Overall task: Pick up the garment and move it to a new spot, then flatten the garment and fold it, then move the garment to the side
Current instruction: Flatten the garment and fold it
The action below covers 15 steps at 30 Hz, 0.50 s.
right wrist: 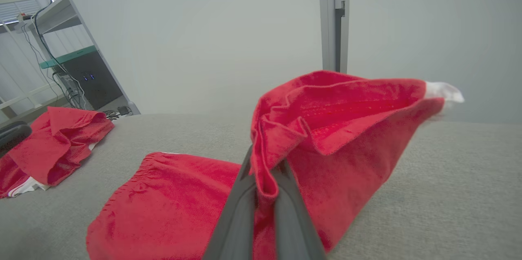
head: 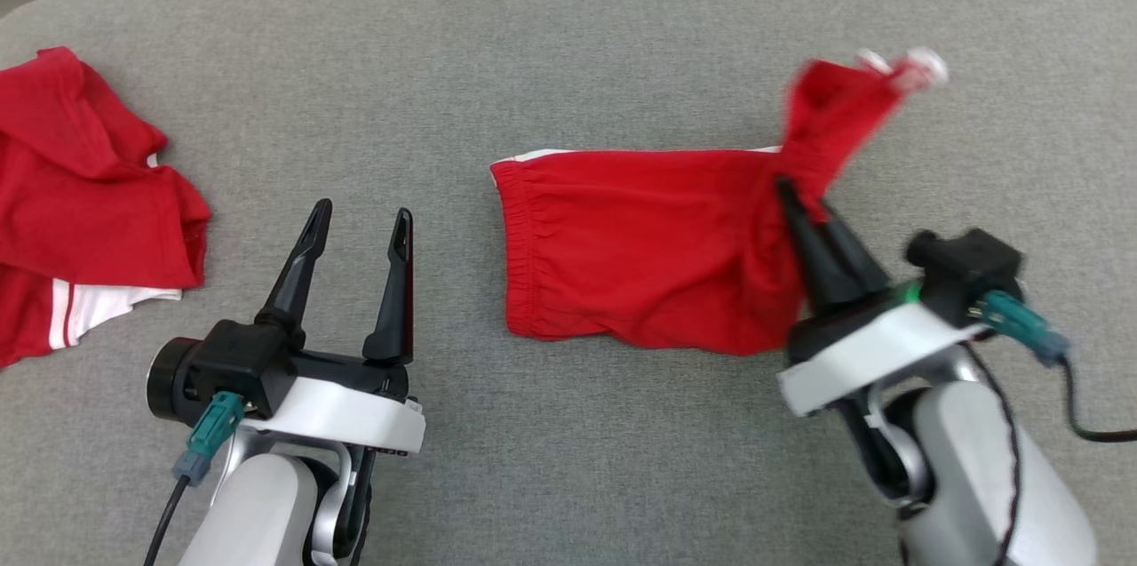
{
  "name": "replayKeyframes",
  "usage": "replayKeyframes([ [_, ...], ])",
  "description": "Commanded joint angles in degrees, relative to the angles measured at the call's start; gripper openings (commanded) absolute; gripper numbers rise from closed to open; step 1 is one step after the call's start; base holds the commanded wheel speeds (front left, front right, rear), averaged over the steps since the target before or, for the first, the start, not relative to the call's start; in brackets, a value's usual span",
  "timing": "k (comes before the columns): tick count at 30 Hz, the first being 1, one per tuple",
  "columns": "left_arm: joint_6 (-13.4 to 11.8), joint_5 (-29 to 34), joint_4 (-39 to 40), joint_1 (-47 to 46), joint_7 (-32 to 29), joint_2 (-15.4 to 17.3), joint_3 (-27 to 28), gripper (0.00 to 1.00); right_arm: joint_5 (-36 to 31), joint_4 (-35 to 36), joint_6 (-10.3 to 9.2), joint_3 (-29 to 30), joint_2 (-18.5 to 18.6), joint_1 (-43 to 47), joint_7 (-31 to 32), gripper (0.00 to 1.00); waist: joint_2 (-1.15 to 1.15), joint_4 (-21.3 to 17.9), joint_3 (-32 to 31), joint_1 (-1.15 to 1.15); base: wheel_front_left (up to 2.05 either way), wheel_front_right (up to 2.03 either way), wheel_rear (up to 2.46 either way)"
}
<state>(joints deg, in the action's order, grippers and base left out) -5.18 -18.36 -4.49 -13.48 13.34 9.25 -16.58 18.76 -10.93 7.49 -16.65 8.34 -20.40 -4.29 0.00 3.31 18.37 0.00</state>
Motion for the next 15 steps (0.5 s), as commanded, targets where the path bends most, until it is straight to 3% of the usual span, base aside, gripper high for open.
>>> replayKeyframes([
  [1, -0.1, -0.5, -0.1, -0.9, 0.2, 0.1, 0.1, 1.00, -0.1, 0.5, 0.00, -1.7, -0.2, -1.1, 0.8, 0.00, 0.00, 0.4, 0.0, 0.00, 0.00, 0.00, 0.00],
  [10, 0.0, -0.8, -1.1, -1.2, 0.9, -1.1, -0.4, 1.00, 4.6, -5.2, 0.00, -18.6, -3.3, -6.9, 3.3, 0.00, 0.00, 3.3, 0.6, 0.00, 0.00, 0.00, 0.00],
  [15, 0.1, -1.0, -1.7, -1.5, 1.3, -1.5, -0.5, 1.00, 7.0, -10.7, 0.00, -23.0, -3.6, -8.1, 1.7, 0.00, 0.00, 4.1, 1.1, 0.00, 0.00, 0.00, 0.00],
])
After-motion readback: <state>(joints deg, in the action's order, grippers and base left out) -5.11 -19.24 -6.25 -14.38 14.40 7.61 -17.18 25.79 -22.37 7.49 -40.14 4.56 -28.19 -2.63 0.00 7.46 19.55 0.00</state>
